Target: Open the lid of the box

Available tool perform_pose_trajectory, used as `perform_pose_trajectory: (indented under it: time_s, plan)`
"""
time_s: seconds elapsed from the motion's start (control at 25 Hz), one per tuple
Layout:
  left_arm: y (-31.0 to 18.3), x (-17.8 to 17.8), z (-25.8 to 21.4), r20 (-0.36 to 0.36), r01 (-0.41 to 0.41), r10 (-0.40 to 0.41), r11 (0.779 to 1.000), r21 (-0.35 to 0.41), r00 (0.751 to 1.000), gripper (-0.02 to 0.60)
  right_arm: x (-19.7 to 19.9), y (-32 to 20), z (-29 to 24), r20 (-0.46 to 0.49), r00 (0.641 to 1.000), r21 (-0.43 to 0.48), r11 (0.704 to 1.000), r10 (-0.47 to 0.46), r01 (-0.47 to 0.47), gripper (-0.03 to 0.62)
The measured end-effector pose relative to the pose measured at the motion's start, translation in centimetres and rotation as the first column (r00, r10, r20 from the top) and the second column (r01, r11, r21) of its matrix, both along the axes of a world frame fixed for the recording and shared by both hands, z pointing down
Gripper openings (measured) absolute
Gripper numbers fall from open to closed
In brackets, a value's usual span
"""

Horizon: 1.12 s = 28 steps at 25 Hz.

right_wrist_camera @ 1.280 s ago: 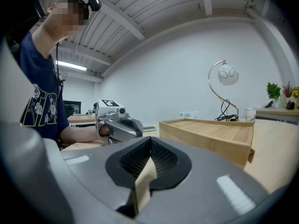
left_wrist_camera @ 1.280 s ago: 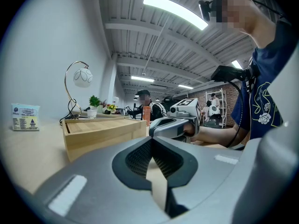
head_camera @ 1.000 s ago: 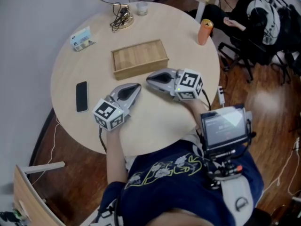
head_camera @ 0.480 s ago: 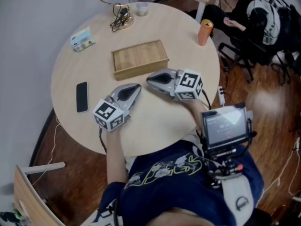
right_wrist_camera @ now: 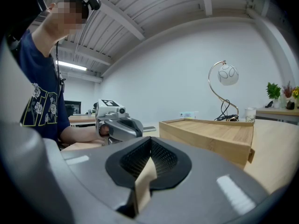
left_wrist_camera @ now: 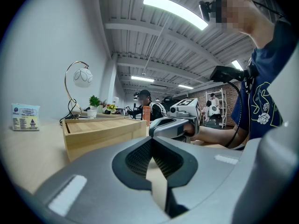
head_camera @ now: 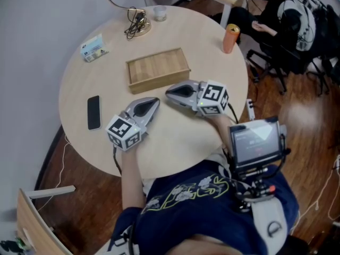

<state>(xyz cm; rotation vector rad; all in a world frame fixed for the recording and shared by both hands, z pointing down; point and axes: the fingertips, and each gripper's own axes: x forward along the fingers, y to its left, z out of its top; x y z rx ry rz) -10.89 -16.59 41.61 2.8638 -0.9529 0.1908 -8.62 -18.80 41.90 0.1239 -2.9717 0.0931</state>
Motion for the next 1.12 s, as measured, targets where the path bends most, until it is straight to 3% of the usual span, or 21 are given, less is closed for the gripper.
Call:
perform_pose_trajectory:
  time_s: [1.12]
  plan:
    - [-0.03, -0.08, 0.10, 0.009, 0.006, -0.006, 1.000, -0.003, 1.000, 0.000, -0.03, 0.02, 0.04, 0.003, 1.000, 0.001, 1.000, -0.001, 0.001, 0.020]
